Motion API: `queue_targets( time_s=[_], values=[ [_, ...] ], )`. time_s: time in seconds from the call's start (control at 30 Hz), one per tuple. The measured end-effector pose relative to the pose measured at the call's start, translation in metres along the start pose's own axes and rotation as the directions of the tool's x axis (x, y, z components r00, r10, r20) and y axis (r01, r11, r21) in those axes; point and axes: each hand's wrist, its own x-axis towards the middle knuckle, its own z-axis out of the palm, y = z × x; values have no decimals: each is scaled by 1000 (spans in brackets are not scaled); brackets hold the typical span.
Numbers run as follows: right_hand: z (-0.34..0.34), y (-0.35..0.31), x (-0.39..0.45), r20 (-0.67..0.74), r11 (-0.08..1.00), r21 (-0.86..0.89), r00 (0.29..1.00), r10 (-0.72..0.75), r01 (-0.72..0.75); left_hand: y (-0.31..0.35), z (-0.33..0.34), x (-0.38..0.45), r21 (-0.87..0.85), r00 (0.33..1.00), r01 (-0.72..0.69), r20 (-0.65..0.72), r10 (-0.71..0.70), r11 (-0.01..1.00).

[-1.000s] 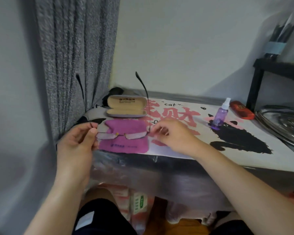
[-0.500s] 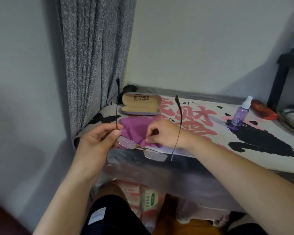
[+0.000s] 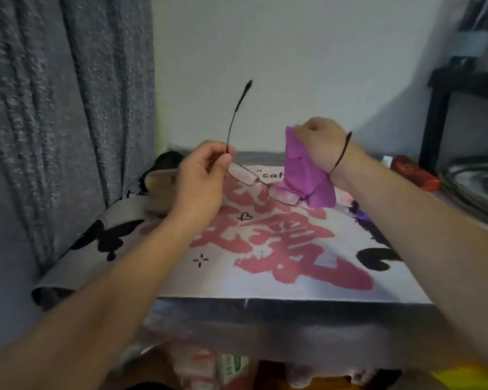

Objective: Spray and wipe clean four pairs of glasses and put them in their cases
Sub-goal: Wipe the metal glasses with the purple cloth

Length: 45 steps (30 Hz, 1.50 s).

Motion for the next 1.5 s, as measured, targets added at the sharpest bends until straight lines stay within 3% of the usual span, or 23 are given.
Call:
queue_targets(
  time_s=[0.13, 0.23, 0.33, 0.5, 0.7, 0.9, 1.07, 1.13, 1.37, 1.5],
  values=[
    [-5, 19, 19, -54, 973, 228, 998, 40, -27, -17, 41, 28, 26, 985, -149, -85, 151, 989],
    [1, 36, 23, 14, 841, 528, 992, 127, -115, -34, 58, 32, -14, 982, -152, -116, 149, 988],
    [15, 51, 33, 15, 732, 656, 972, 235, -187, -48, 59, 40, -20, 981, -146, -128, 143, 989],
    [23, 64, 44, -32, 757, 627, 964, 263, -185, -49, 55, 50, -18, 983, -154, -100, 152, 988],
    [15, 61, 39, 143, 740, 617, 963, 230, -269, -57, 51, 48, 23, 966, -257, 22, 257, 966],
    [-2, 49, 30, 264, 710, 629, 946, 187, -316, -53, 46, 45, -2, 958, -277, 77, 276, 961],
    [-10, 34, 38, 423, 872, 413, 903, 73, -264, -47, 46, 41, -6, 956, -269, 123, 268, 963],
    [-3, 40, 29, 459, 891, 369, 886, 72, -264, -48, 48, 38, -35, 947, -273, 165, 275, 961],
    [11, 51, 6, 372, 821, 485, 921, 118, -301, -49, 51, 35, 4, 930, -310, 209, 303, 951],
    [-1, 51, 12, 375, 637, 702, 926, 49, -317, -44, 53, 34, -40, 952, -241, 183, 244, 970]
  ],
)
